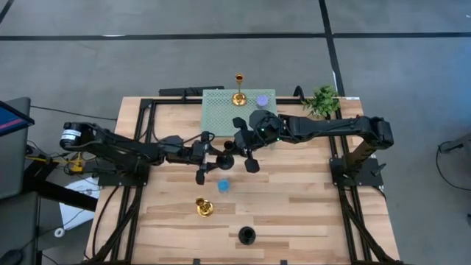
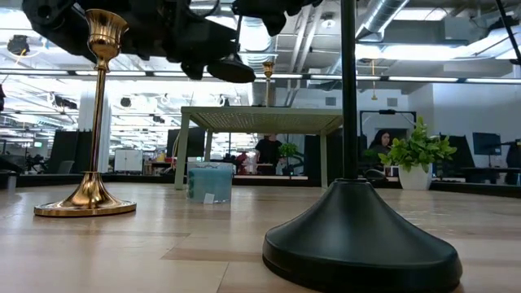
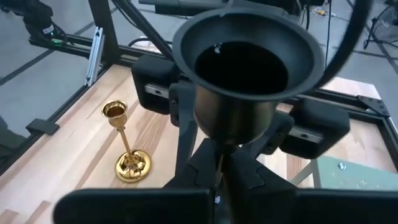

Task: Pick & Place candle stick holders
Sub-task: Put the right black candle holder on the shelf

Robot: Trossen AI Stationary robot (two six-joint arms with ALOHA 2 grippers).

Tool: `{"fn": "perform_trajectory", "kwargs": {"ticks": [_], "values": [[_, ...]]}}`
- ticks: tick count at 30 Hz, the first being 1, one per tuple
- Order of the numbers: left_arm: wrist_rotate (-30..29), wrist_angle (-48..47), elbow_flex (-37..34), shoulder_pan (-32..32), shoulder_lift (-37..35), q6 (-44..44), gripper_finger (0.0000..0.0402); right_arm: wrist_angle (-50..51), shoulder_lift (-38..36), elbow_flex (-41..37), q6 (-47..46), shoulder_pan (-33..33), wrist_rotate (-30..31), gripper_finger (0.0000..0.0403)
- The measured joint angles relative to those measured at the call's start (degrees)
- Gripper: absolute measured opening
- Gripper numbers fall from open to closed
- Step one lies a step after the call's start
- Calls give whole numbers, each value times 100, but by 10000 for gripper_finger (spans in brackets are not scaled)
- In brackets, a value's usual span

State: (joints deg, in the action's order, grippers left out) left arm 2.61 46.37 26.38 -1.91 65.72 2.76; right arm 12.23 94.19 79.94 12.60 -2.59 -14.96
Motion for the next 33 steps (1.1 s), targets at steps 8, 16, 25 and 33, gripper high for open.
{"fn": "perform_trajectory", "kwargs": {"ticks": [8,16,25,33], "values": [[0,49,413,0,466,-4,159,88,0,0,0,54,0,0],[-115,52,471,4,483,-4,135,279,2,-2,-2,70,0,0],[-322,83,473,0,474,-5,70,253,2,-2,0,68,22,0],[-317,81,471,-2,474,20,15,258,2,-2,-4,66,28,0]]}}
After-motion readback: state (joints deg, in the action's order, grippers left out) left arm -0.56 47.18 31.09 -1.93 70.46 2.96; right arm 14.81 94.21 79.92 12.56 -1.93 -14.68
